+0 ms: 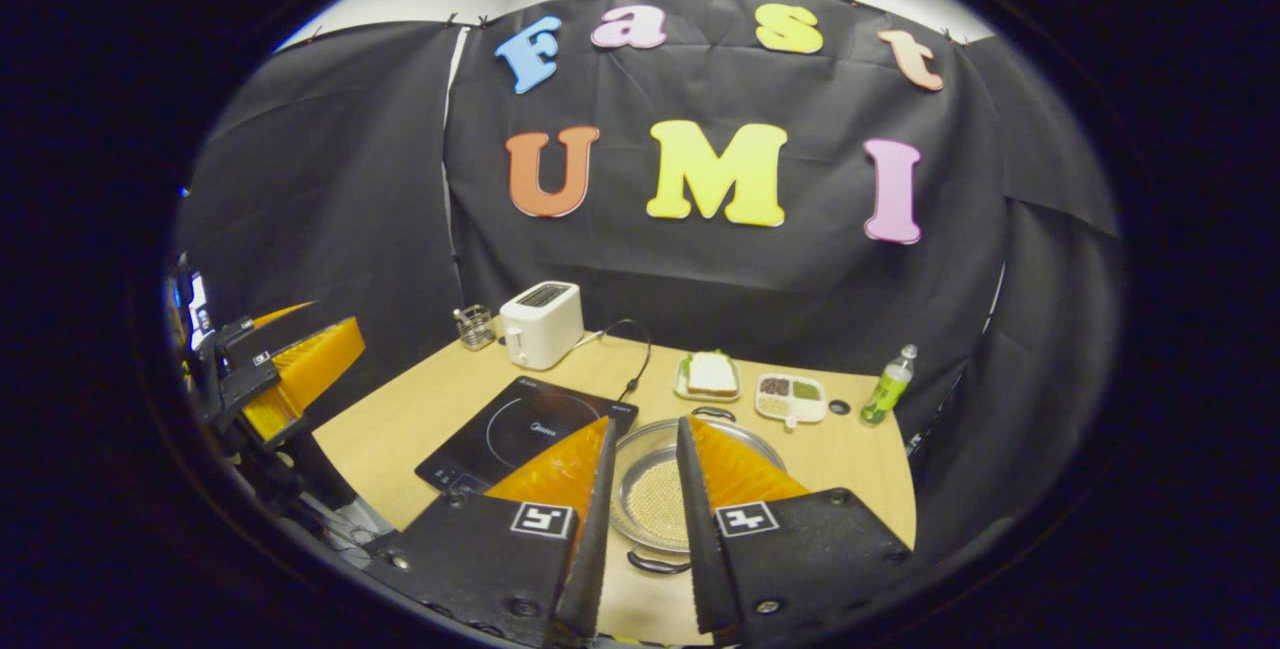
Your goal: First push the handle of the pot to place it horizontally, then grasp the pot with both hands and set it on the induction cooktop.
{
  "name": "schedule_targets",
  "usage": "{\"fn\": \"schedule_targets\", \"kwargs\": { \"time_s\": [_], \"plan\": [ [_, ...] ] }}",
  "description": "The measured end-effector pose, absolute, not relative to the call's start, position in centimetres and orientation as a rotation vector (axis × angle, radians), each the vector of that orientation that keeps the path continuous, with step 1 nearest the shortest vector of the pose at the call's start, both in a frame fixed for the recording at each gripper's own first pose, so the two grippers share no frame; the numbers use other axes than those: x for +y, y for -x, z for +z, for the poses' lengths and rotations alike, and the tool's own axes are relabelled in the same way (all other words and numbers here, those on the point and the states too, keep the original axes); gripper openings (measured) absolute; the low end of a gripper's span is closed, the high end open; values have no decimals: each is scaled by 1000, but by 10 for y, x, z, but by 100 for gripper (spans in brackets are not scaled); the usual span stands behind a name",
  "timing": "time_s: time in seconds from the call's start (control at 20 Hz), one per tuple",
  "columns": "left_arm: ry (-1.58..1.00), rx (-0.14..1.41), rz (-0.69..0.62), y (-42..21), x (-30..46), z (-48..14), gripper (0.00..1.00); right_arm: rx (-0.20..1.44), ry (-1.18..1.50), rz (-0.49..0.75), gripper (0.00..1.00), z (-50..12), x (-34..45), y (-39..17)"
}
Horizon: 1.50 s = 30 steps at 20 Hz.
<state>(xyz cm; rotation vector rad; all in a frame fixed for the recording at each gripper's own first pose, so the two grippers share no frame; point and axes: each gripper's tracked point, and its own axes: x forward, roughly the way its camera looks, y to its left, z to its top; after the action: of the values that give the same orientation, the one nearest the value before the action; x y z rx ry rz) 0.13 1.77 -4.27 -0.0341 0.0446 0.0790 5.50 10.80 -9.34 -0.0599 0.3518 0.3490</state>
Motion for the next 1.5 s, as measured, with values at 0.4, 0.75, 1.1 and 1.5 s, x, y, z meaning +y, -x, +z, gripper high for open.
{"fn": "schedule_targets", "kwargs": {
  "time_s": [0.4,0.75,1.1,1.5],
  "plan": [
    [52,87,128,7,28,-65,96,601,25,380,5,-192,120,-67],
    [50,115,152,14,38,-77,96,781,21,404,4,-272,136,-61],
    [59,126,173,16,44,-78,96,936,19,373,1,-340,139,-62],
    [55,153,178,17,46,-86,96,968,-3,347,4,-359,133,-73]
  ]
}}
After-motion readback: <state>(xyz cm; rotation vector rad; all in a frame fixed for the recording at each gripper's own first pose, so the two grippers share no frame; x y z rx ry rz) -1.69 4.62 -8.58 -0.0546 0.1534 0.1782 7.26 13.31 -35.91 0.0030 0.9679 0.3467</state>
